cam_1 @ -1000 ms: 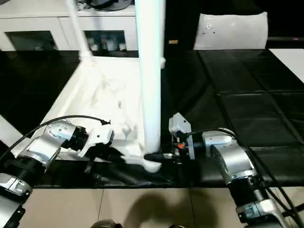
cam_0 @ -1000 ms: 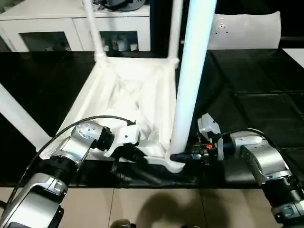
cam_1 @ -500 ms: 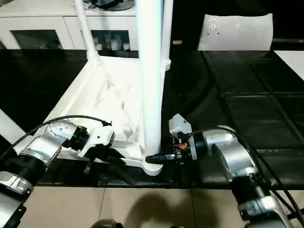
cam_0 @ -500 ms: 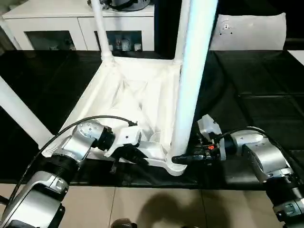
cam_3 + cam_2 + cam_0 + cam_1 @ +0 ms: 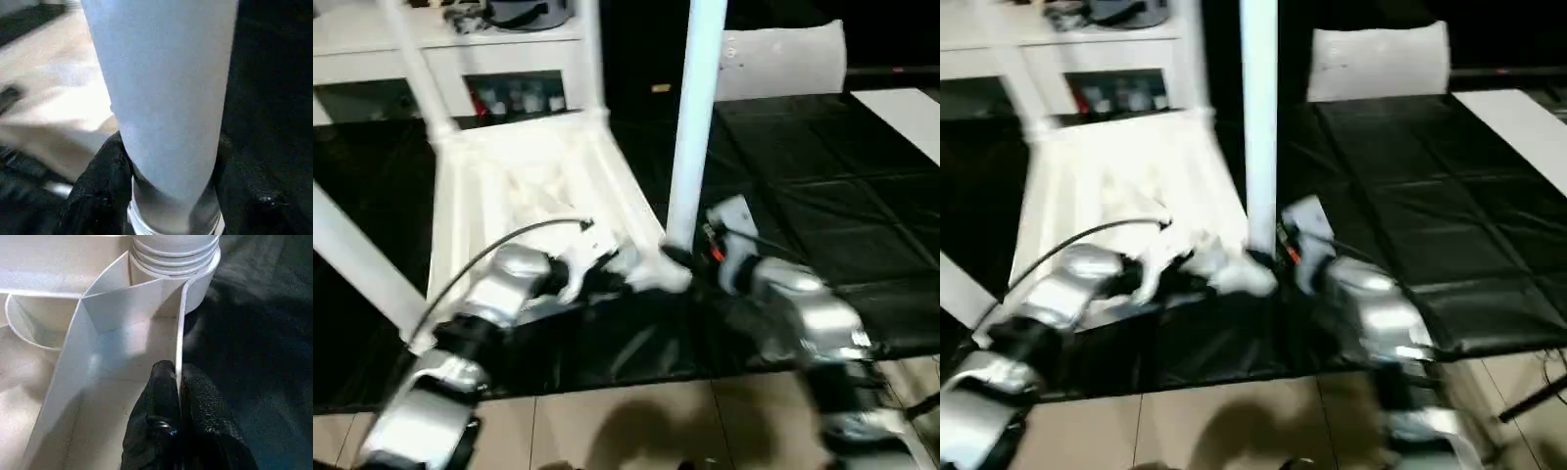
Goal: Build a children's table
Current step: Rotate leg to tighten
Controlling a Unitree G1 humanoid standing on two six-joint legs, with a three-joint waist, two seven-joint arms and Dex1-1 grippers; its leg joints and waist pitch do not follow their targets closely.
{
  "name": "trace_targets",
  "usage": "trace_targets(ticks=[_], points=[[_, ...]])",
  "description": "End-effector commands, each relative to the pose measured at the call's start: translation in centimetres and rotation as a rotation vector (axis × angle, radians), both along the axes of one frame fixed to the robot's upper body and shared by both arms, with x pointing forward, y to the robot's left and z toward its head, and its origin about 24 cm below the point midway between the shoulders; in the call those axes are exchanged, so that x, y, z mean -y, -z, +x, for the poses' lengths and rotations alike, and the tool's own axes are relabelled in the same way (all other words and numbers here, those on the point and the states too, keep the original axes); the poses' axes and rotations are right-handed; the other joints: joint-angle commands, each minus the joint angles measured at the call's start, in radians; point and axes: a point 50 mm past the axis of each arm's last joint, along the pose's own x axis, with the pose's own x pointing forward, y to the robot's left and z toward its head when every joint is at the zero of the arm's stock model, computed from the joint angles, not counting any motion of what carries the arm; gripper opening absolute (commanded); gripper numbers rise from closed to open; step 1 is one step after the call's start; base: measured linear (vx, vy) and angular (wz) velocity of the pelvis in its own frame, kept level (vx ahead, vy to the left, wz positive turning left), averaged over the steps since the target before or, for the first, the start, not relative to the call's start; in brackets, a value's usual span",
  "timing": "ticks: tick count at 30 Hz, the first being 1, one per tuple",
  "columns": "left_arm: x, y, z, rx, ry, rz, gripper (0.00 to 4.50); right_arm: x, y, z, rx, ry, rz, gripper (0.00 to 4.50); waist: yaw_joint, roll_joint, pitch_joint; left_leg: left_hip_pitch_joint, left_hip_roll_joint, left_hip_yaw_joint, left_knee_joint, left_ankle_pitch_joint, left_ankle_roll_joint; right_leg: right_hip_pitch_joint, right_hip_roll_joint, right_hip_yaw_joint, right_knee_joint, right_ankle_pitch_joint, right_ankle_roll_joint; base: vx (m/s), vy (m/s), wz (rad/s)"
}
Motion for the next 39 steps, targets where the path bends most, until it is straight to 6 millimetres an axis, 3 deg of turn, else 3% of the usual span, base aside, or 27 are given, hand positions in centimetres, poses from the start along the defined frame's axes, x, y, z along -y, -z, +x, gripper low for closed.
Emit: trace_targets(ticks=[1,6,11,12,13,14,18,21,25,27,33,34,37,39], points=[[2.1,-1.9,0.9,0.091,-0.068,-0.059,0.0,-5.1,1.6,-1.3,-0.1,-0.127,0.059,2.31,0.002,0.001,-0.064,0.0,0.035,-0.024,-0.067,-0.234,0.037,0.052,-0.068,0.041,-0.101,-0.494,-0.072,0.0,0.0,0.0],[2.3,-2.1,0.9,0.102,-0.074,-0.065,0.0,-5.3,1.2,-1.3,-0.062,-0.122,0.056,2.85,-0.002,-0.001,-0.068,-0.001,0.042,-0.023,-0.07,-0.234,0.053,0.054,-0.07,0.049,-0.09,-0.407,-0.106,0.0,0.0,0.0],[2.0,-2.5,0.5,0.128,0.006,-0.078,0.0,-3.9,0.7,-1.4,0.004,-0.134,0.108,3.25,0.002,0.001,-0.071,-0.006,0.045,-0.024,-0.07,-0.204,0.065,0.059,-0.073,0.053,-0.082,-0.356,-0.122,0.0,0.0,0.0],[1.7,-2.5,0.1,0.131,0.05,-0.088,0.0,-3.2,0.4,-1.5,0.029,-0.165,0.116,3.32,0.004,0.006,-0.072,-0.007,0.046,-0.025,-0.069,-0.196,0.07,0.059,-0.073,0.053,-0.078,-0.326,-0.133,0.0,0.0,0.0],[1.6,-2.5,0.0,0.129,0.068,-0.09,0.0,-2.8,0.3,-1.6,0.039,-0.18,0.12,3.32,0.003,0.005,-0.073,-0.009,0.048,-0.025,-0.069,-0.195,0.073,0.061,-0.072,0.053,-0.076,-0.307,-0.138,0.0,0.0,0.0],[1.1,-2.4,-0.4,0.132,0.128,-0.094,0.0,-1.8,0.0,-1.8,0.073,-0.229,0.125,3.6,0.004,0.002,-0.075,-0.012,0.048,-0.025,-0.067,-0.179,0.081,0.065,-0.074,0.054,-0.069,-0.262,-0.155,0.0,0.0,0.0],[-0.3,-2.0,-1.4,0.119,0.273,-0.053,0.0,0.5,-0.5,-2.6,0.109,-0.388,0.093,3.9,0.017,0.007,-0.078,-0.013,0.05,-0.021,-0.059,-0.137,0.12,0.063,-0.075,0.055,-0.059,-0.193,-0.185,0.0,0.0,0.0],[-1.2,-1.6,-2.3,0.094,0.399,0.0,0.0,1.9,-0.7,-3.0,0.097,-0.491,0.083,3.9,0.028,-0.003,-0.074,-0.011,0.055,-0.017,-0.061,-0.151,0.119,0.06,-0.075,0.056,-0.061,-0.222,-0.192,0.0,0.0,0.0],[-1.5,-1.6,-2.8,0.087,0.478,0.007,0.0,2.6,-0.8,-3.5,0.088,-0.594,0.079,3.9,0.053,0.004,-0.072,-0.001,0.062,-0.015,-0.063,-0.183,0.096,0.05,-0.077,0.059,-0.063,-0.277,-0.178,0.0,0.0,0.0],[-1.8,-1.5,-3.1,0.075,0.54,0.021,0.0,3.1,-0.8,-4.2,0.051,-0.702,0.09,3.9,0.067,0.0,-0.072,0.0,0.066,-0.017,-0.065,-0.186,0.09,0.05,-0.078,0.06,-0.061,-0.279,-0.176,0.0,0.0,0.0],[-2.2,-1.6,-3.5,0.059,0.636,0.05,0.0,3.9,-0.3,-4.9,-0.018,-0.862,0.029,3.38,0.083,-0.005,-0.072,-0.003,0.063,-0.015,-0.063,-0.178,0.087,0.051,-0.082,0.062,-0.059,-0.292,-0.171,0.0,0.0,0.0],[-2.1,-1.6,-3.6,0.057,0.659,0.049,0.0,4.0,-0.3,-4.9,-0.028,-0.878,0.03,3.22,0.085,-0.011,-0.073,-0.004,0.062,-0.015,-0.062,-0.173,0.088,0.051,-0.083,0.061,-0.061,-0.3,-0.168,0.0,0.0,0.0],[-2.0,-1.6,-3.8,0.052,0.694,0.045,0.0,4.2,-0.5,-4.8,-0.039,-0.9,0.031,3.04,0.091,-0.01,-0.075,-0.005,0.062,-0.015,-0.061,-0.152,0.091,0.051,-0.083,0.061,-0.059,-0.305,-0.164,0.0,0.0,0.0],[-1.9,-1.6,-3.9,0.049,0.702,0.044,0.0,4.3,-0.6,-4.8,-0.042,-0.908,0.031,2.69,0.096,-0.01,-0.075,-0.003,0.064,-0.015,-0.06,-0.143,0.093,0.049,-0.081,0.061,-0.059,-0.298,-0.165,0.0,0.0,0.0]])
